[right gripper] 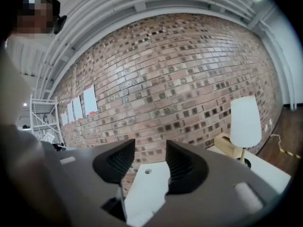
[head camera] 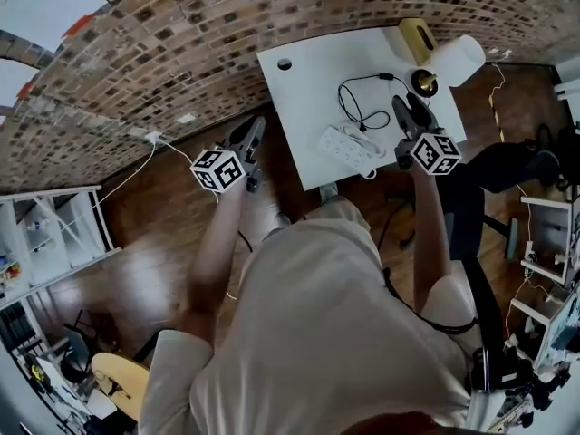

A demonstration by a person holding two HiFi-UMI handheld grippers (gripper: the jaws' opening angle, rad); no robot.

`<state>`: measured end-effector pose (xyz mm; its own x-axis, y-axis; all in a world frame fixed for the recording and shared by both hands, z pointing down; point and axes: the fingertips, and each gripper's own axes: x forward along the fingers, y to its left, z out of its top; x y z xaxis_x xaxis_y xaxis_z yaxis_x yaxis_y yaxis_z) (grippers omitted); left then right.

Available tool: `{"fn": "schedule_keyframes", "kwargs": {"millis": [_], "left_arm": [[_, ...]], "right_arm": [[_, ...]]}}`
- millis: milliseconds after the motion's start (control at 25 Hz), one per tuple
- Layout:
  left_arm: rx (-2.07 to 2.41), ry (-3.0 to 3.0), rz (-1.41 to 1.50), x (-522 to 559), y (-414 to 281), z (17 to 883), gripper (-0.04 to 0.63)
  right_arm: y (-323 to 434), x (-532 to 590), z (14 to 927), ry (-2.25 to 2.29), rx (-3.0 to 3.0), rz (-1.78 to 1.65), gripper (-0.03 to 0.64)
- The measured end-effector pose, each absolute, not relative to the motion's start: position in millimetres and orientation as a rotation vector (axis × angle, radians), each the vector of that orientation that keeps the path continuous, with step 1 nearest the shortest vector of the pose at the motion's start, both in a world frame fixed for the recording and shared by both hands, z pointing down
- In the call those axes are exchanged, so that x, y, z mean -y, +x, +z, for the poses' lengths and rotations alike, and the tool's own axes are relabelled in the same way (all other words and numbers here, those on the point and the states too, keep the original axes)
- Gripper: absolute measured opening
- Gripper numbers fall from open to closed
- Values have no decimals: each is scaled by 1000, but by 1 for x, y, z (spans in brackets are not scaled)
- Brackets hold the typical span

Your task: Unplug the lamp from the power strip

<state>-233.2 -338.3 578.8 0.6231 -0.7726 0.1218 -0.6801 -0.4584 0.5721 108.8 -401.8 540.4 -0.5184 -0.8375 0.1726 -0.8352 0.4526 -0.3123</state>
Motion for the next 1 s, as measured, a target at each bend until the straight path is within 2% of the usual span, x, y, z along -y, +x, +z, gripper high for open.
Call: {"fn": "schedule_keyframes", "kwargs": {"millis": [240,280,480,720,1000], "left_arm": [[1104,2217,-262,300,-285,593,3],[1084,2210,-263,295,-288,600,3],[1010,2132,-263,256,-304,635,8],[1030,2088,-234,221,-329,661,15],[939,2106,-137,174,-312,688,15]], "right_arm": [[70,352,551,-1502,-2713,-535,181],[65,343,558,-1484,-2732,-539,160],[53,288,596,-1480,-2609,-788,147],[54,238,622,-1578,-2654,-844,147],[51,214,625,-1578,-2718,-836,147]]}}
